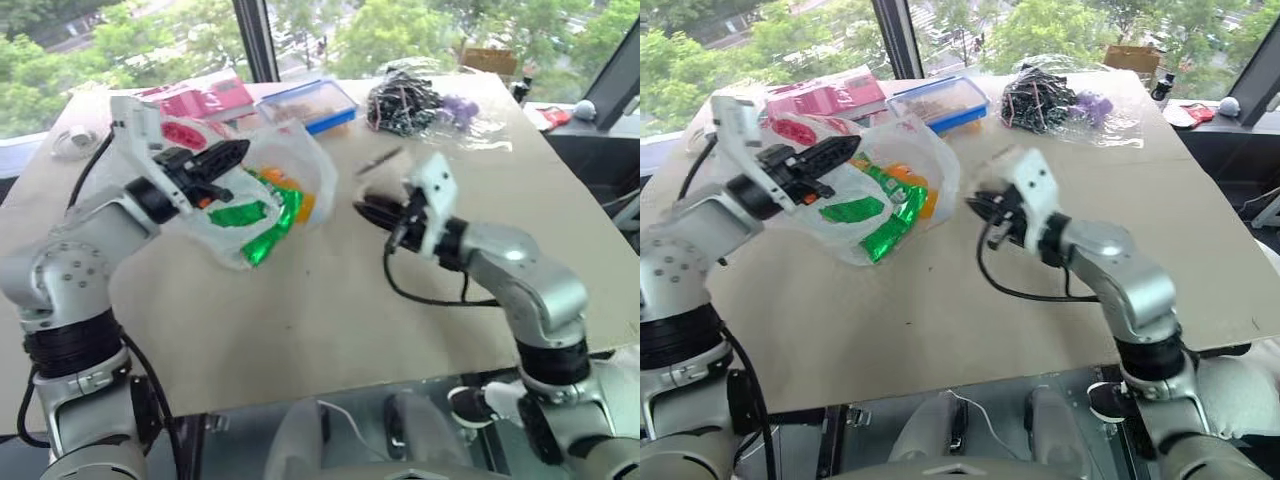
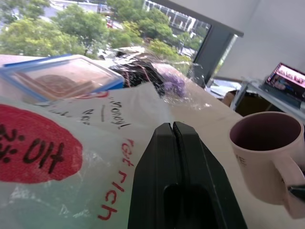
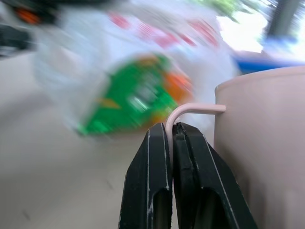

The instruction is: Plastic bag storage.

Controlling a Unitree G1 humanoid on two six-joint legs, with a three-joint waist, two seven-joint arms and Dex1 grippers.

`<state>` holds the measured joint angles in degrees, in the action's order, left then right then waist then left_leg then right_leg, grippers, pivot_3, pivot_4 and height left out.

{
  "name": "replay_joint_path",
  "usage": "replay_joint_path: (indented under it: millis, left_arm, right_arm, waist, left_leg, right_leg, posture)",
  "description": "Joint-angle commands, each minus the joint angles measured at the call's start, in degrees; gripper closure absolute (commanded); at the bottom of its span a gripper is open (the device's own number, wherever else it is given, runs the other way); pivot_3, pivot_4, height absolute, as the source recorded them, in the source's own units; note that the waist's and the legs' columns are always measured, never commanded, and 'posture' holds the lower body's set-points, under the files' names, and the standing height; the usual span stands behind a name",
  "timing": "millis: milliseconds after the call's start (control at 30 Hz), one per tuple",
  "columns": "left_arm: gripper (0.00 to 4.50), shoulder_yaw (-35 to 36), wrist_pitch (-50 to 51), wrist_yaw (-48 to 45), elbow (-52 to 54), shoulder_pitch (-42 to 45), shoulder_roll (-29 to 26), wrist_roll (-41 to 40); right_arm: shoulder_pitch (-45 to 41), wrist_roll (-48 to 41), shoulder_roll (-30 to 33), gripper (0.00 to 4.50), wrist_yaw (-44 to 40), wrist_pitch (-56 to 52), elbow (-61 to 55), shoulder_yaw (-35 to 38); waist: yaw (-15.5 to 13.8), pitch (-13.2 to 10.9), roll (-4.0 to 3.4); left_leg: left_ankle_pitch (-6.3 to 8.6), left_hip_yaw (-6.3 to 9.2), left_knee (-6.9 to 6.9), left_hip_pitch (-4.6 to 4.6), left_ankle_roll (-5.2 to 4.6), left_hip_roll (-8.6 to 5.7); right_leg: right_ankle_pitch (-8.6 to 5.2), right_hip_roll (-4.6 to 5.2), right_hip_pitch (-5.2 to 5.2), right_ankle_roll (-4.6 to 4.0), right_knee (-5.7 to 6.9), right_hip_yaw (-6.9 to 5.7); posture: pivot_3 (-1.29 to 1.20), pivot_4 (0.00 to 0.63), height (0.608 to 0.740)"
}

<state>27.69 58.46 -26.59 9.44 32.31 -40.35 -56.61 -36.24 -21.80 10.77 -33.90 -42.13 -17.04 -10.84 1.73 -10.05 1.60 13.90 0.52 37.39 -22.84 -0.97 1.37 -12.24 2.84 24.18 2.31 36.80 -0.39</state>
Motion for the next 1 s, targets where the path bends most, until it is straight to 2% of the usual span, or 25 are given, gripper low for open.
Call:
replay_joint_path:
  millis: [33,200,367,533,600,667,833,967,1000]
  left_arm:
    - [4.5,3.34,3.7,-2.08,2.73,0.32,-2.76,-7.25]
    - [4.5,4.62,6.05,-0.36,5.65,-0.95,-4.24,-12.96]
    - [4.5,6.43,6.89,3.95,8.54,-2.73,-4.46,-19.72]
    - [4.5,7.59,7.86,7.05,11.92,-7.47,-7.26,-28.91]
    - [4.5,7.66,7.01,8.93,13.45,-9.58,-8.15,-32.16]
    - [4.5,7.54,5.53,11.54,15.28,-11.47,-8.57,-35.59]
    - [4.5,7.29,1.02,17.71,18.0,-15.37,-9.7,-42.45]
    - [4.5,6.03,-3.23,21.98,19.2,-16.28,-9.61,-44.35]
    - [4.5,5.77,-4.25,22.89,19.31,-16.38,-9.61,-44.7]
  right_arm:
    - [-5.62,1.92,-4.44,4.41,-4.46,9.76,11.21,-3.92]
    - [-12.16,3.1,-10.36,4.41,-11.37,19.08,24.87,-6.76]
    - [-15.63,1.75,-13.87,4.41,-19.49,21.47,29.68,-8.35]
    - [-19.51,2.9,-16.85,4.41,-24.62,26.07,37.4,-8.31]
    - [-22.27,4.06,-18.91,4.41,-23.35,29.41,42.48,-7.04]
    - [-27.4,6.69,-22.09,4.41,-17.83,36.34,52.54,-4.79]
    - [-36.72,8.95,-29.65,4.41,-10.38,50.43,70.7,-1.49]
    - [-39.14,14.81,-32.76,4.41,-10.79,57.76,77.99,-6.03]
    - [-38.95,16.19,-32.9,3.94,-11.86,58.91,78.61,-7.29]
  waist:
    - [0.02,-0.04,0.03]
    - [0.01,-0.06,0.06]
    - [0.23,-0.07,0.05]
    - [0.48,-0.08,0.04]
    - [0.51,-0.08,0.03]
    - [0.58,-0.11,-0.02]
    - [0.22,-0.09,0.02]
    - [0.32,-0.1,0.01]
    - [0.43,-0.11,0.0]
  left_leg:
    - [0.0,-0.03,0.0,-0.03,0.0,-0.06]
    - [0.0,0.05,0.0,-0.06,0.03,-0.18]
    - [-0.01,0.12,-0.03,-0.03,0.05,-0.15]
    - [-0.02,0.14,-0.04,0.03,0.08,-0.12]
    - [-0.02,0.14,-0.04,0.05,0.09,-0.12]
    - [-0.04,0.14,-0.05,0.06,0.12,-0.1]
    - [-0.08,0.22,-0.11,0.05,0.22,-0.12]
    - [-0.07,0.16,-0.18,0.03,0.24,-0.14]
    - [-0.08,0.15,-0.21,0.03,0.26,-0.14]
  right_leg:
    - [0.01,0.06,0.02,0.01,-0.02,0.03]
    - [0.02,0.28,0.06,0.02,-0.04,0.21]
    - [0.02,0.26,0.09,0.0,0.01,0.19]
    - [0.03,0.26,0.1,-0.01,0.08,0.2]
    - [0.03,0.26,0.1,-0.01,0.09,0.2]
    - [0.03,0.25,0.11,-0.02,0.12,0.2]
    - [0.06,0.34,0.11,-0.09,0.08,0.16]
    - [0.06,0.38,0.11,-0.1,0.02,0.21]
    - [0.06,0.37,0.12,-0.1,0.0,0.21]
  posture:
    - [0.0,0.15,0.74]
    - [0.0,0.15,0.74]
    - [0.0,0.15,0.74]
    - [0.0,0.15,0.74]
    - [0.0,0.15,0.74]
    - [0.0,0.15,0.74]
    - [0.0,0.15,0.74]
    - [0.0,0.15,0.74]
    - [0.0,0.15,0.74]
